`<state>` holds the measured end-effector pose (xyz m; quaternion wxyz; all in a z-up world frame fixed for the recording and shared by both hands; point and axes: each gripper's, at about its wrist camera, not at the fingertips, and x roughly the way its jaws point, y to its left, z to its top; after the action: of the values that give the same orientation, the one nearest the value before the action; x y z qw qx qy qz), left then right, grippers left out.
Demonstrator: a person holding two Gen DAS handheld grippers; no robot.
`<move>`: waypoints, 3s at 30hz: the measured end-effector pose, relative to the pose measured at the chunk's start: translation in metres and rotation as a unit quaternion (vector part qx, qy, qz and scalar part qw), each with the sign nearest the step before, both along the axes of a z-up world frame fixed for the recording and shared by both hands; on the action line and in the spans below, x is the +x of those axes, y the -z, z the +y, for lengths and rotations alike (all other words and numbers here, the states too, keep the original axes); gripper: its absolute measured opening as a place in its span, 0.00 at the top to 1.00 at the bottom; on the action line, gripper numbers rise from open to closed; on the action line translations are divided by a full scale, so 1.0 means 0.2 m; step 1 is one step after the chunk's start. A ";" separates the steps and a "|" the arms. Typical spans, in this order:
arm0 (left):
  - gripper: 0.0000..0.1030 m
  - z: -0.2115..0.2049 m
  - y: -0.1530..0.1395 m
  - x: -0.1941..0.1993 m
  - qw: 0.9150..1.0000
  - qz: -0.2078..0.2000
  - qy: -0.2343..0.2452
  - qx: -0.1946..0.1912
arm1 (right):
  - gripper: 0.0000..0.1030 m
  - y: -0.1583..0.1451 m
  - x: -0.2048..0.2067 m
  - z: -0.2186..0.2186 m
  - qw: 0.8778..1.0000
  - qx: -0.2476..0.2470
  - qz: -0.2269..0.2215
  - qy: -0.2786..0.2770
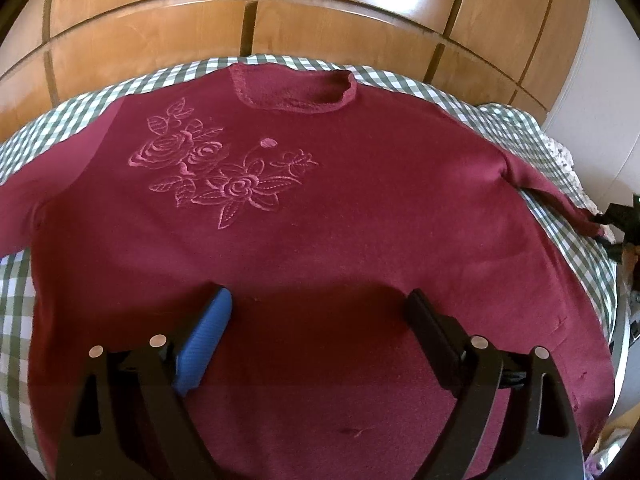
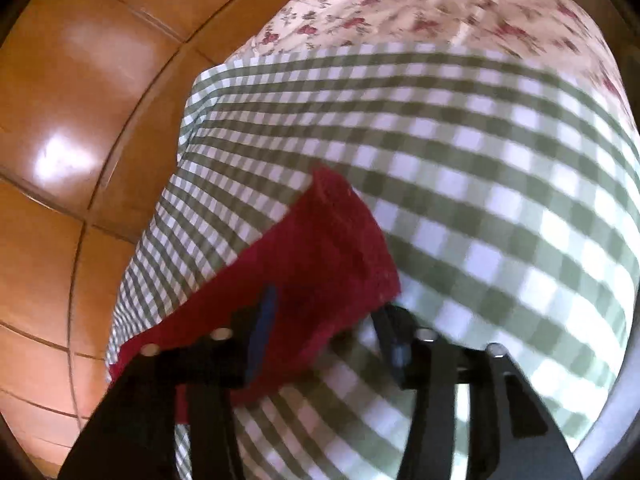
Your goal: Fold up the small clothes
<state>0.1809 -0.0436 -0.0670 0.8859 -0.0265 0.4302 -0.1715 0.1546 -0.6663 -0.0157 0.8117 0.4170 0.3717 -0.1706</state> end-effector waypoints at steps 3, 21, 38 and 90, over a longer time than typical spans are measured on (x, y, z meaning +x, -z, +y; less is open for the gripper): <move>0.15 -0.01 0.00 0.00 1.000 0.000 0.000 0.007 | 0.94 -0.21 0.11 0.09 0.994 -0.103 -0.011 -0.032; 0.12 0.03 -0.05 -0.03 1.000 0.005 -0.007 -0.001 | 0.33 -0.11 0.02 0.56 0.980 -0.122 -0.007 -0.159; 0.34 0.70 -0.09 -0.75 0.993 0.068 -0.088 -0.041 | 0.66 0.07 -0.69 1.44 0.906 -0.058 0.024 -0.418; 0.16 0.28 -0.03 -0.27 0.998 -0.006 -0.053 0.019 | 0.95 0.02 0.26 -0.14 0.993 -0.085 0.047 0.062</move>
<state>0.1265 0.0121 -0.0617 0.8968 -0.0311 0.4257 -0.1163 0.2066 -0.6951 -0.0189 0.8139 0.3603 0.3668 -0.2707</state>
